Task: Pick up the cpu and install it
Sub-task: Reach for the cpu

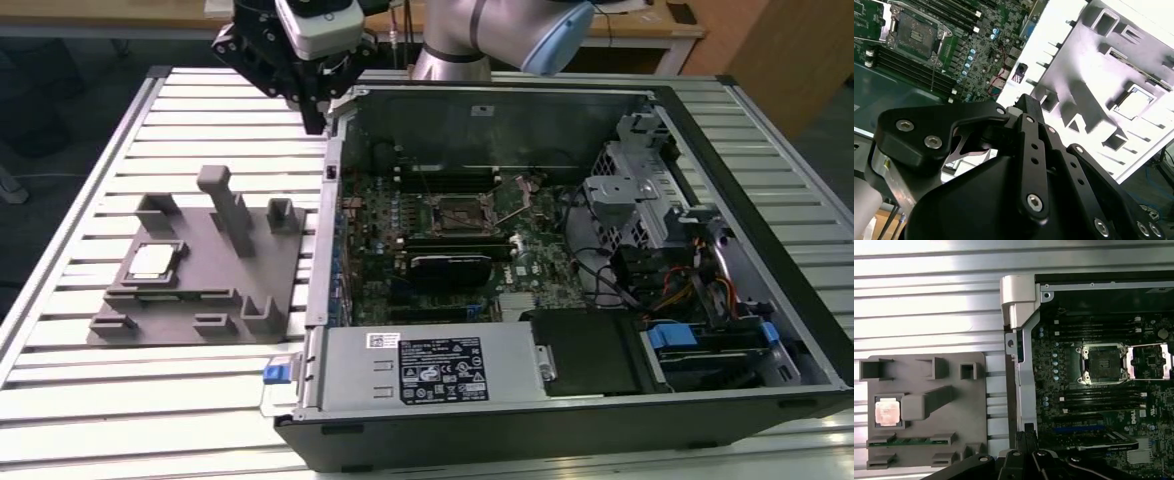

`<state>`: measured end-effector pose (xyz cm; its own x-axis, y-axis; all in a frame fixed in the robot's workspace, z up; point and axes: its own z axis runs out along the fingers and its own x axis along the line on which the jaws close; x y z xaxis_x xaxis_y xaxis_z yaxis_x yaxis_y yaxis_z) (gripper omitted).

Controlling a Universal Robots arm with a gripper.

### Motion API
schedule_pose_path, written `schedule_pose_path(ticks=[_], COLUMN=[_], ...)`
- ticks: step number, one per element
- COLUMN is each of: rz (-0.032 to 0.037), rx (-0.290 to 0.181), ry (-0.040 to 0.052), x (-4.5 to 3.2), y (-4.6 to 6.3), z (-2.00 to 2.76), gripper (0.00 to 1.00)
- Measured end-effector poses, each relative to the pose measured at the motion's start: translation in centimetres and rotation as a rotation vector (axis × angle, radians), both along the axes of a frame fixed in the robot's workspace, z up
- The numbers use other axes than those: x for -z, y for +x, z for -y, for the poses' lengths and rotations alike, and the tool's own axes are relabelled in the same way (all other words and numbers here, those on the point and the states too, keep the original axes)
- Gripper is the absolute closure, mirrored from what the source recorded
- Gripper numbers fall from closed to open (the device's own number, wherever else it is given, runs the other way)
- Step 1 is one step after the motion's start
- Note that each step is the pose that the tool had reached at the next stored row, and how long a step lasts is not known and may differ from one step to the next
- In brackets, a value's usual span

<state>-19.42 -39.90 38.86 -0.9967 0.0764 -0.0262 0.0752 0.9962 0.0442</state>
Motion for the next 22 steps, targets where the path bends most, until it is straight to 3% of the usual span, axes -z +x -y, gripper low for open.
schedule_pose_path(ticks=[22], rz=[0.0001], rx=[0.000], ry=[-0.0028], x=[1.38], y=[-4.4], z=[0.00], gripper=[0.89])
